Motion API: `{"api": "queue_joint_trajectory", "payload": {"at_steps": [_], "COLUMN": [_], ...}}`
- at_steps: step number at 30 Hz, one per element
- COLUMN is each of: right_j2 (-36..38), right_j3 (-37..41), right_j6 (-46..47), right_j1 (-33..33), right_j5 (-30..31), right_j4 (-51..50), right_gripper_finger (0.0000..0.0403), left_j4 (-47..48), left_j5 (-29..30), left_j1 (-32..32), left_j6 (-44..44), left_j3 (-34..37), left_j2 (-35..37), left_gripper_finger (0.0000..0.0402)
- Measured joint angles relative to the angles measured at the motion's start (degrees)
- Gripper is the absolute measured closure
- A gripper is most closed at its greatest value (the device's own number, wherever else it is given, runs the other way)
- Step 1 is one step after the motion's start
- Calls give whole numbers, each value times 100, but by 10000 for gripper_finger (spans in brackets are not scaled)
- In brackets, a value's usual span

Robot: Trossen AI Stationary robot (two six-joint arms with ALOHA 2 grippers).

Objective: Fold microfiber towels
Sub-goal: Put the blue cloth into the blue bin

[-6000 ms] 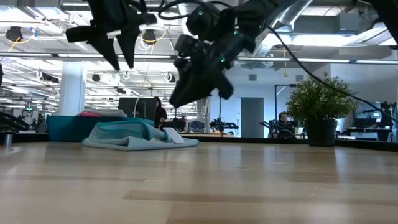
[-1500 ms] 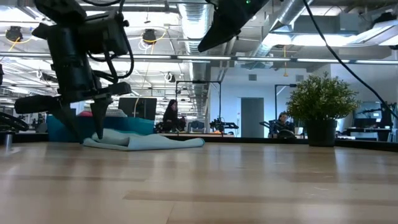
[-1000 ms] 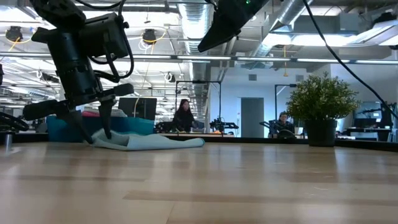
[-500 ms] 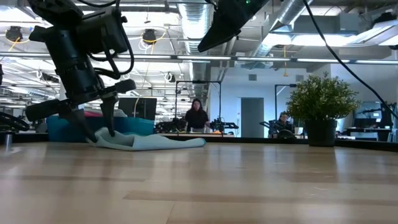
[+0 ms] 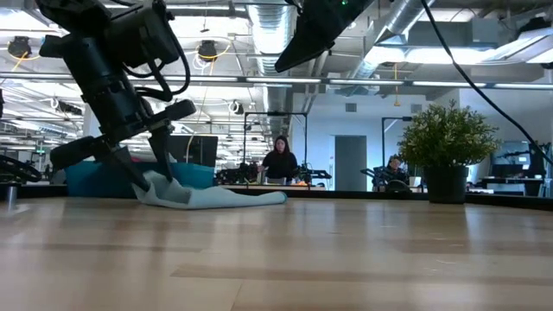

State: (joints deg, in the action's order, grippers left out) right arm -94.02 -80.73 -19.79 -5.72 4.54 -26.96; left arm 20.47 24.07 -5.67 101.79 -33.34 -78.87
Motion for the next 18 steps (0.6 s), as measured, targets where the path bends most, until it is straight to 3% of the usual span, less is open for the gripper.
{"api": "queue_joint_trajectory", "payload": {"at_steps": [4, 10, 18], "right_j2": [-2, -2, -2], "right_j3": [0, 0, 0], "right_j6": [-11, -11, -11], "right_j1": [0, 0, 0], "right_j5": [0, 0, -2], "right_j4": [1, 0, 2], "right_gripper_finger": [182, 182, 182], "left_j4": [-21, 52, 114], "left_j5": [-176, 255, 265], "left_j1": [-70, -118, -112], "left_j6": [-19, 134, 224], "left_j3": [0, 0, 0], "left_j2": [0, 0, 0], "left_gripper_finger": [252, 252, 252]}}
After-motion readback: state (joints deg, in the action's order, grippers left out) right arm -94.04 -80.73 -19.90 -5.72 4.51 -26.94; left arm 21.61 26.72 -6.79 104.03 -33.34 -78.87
